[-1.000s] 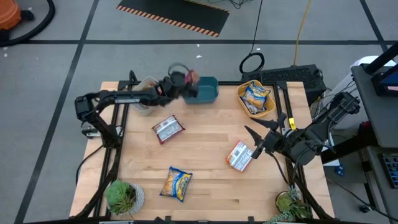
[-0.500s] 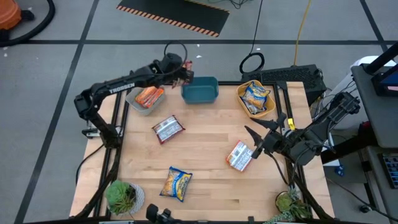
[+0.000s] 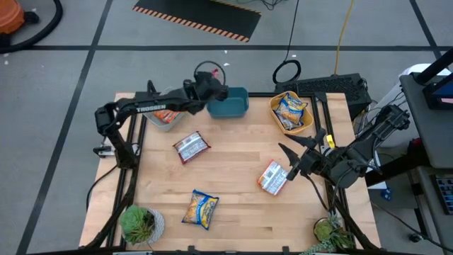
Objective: Sort Maruchan noodles
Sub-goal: Put the bottom red noodle pack into the blue bin, then put the red noodle pack into the blue bin
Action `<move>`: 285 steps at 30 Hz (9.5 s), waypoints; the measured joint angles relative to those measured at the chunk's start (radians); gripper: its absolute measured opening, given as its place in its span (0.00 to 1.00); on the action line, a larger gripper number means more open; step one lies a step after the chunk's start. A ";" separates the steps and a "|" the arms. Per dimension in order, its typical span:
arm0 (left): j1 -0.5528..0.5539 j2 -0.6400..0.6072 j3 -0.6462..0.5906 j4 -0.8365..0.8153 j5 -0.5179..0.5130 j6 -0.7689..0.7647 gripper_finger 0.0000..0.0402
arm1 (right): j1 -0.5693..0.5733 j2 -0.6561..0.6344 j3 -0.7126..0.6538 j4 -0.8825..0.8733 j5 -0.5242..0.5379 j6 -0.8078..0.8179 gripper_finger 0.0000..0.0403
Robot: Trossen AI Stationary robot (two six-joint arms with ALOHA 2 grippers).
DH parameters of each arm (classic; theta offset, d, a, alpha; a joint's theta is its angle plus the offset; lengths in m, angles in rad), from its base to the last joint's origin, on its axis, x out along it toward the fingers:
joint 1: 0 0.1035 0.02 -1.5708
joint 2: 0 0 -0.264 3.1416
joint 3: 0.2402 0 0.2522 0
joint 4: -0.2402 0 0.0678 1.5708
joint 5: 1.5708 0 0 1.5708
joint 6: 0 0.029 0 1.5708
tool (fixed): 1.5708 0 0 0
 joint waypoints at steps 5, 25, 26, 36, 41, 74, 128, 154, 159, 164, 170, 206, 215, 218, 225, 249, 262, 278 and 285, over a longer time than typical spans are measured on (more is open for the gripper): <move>-0.073 0.071 0.000 0.103 -0.115 -0.025 0.32 | 0.000 0.000 0.000 0.000 0.000 -0.004 0.40; -0.101 0.263 0.000 0.123 -0.386 -0.356 0.33 | 0.000 0.000 0.000 -0.001 -0.005 -0.018 0.40; -0.101 0.266 0.000 0.118 -0.391 -0.371 0.33 | 0.000 0.000 0.000 -0.001 -0.005 -0.021 0.40; -0.074 0.265 0.000 0.100 -0.374 -0.386 0.48 | 0.000 0.000 0.000 -0.001 -0.006 -0.022 0.40; -0.039 0.265 0.000 0.119 -0.310 -0.404 0.57 | 0.000 0.000 0.000 -0.001 -0.006 -0.022 0.40; -0.457 -0.069 -0.009 -0.733 0.089 -0.156 0.60 | 0.001 0.003 0.000 0.018 -0.010 0.072 0.40; -0.583 0.414 -0.017 -0.664 -0.035 -0.238 0.60 | 0.024 0.082 0.000 0.154 -0.202 0.435 0.40; -0.544 0.409 -0.106 -0.636 -0.019 -0.245 0.22 | 0.024 0.102 0.000 0.240 -0.270 0.341 0.40; -0.555 0.410 -0.106 -0.634 -0.020 -0.245 0.19 | 0.024 0.102 0.000 0.240 -0.270 0.335 0.40; -0.572 0.411 -0.095 -0.640 -0.060 -0.227 0.19 | 0.024 0.102 0.000 0.240 -0.270 0.322 0.40; -0.587 0.417 -0.051 -0.664 -0.056 -0.174 0.19 | 0.024 0.102 0.000 0.250 -0.269 0.306 0.40; -0.704 0.250 0.293 -0.970 -0.283 -0.156 0.01 | 0.015 0.102 0.000 0.376 -0.270 0.063 0.40; -0.782 0.108 0.293 -0.936 -0.337 -0.162 0.01 | 0.021 0.102 0.000 0.375 -0.270 0.106 0.40; -0.825 0.066 0.293 -0.875 -0.335 -0.102 0.01 | 0.025 0.102 0.000 0.375 -0.271 0.101 0.40; -0.948 -0.027 0.293 -0.804 -0.343 -0.039 0.02 | 0.025 0.102 0.000 0.374 -0.270 0.082 0.40; -1.020 -0.063 0.293 -0.772 -0.436 -0.018 0.03 | 0.025 0.102 0.000 0.375 -0.270 0.048 0.40; -0.806 -0.063 0.293 -0.508 -0.503 0.249 0.04 | 0.025 0.102 0.000 0.371 -0.271 0.029 0.40; -0.451 -0.062 0.293 -0.070 -0.078 0.789 0.04 | 0.049 0.100 0.000 0.100 -0.268 0.116 0.40; -0.276 -0.050 0.282 -0.083 0.171 0.868 0.04 | 0.106 0.100 0.000 0.083 -0.266 0.131 0.40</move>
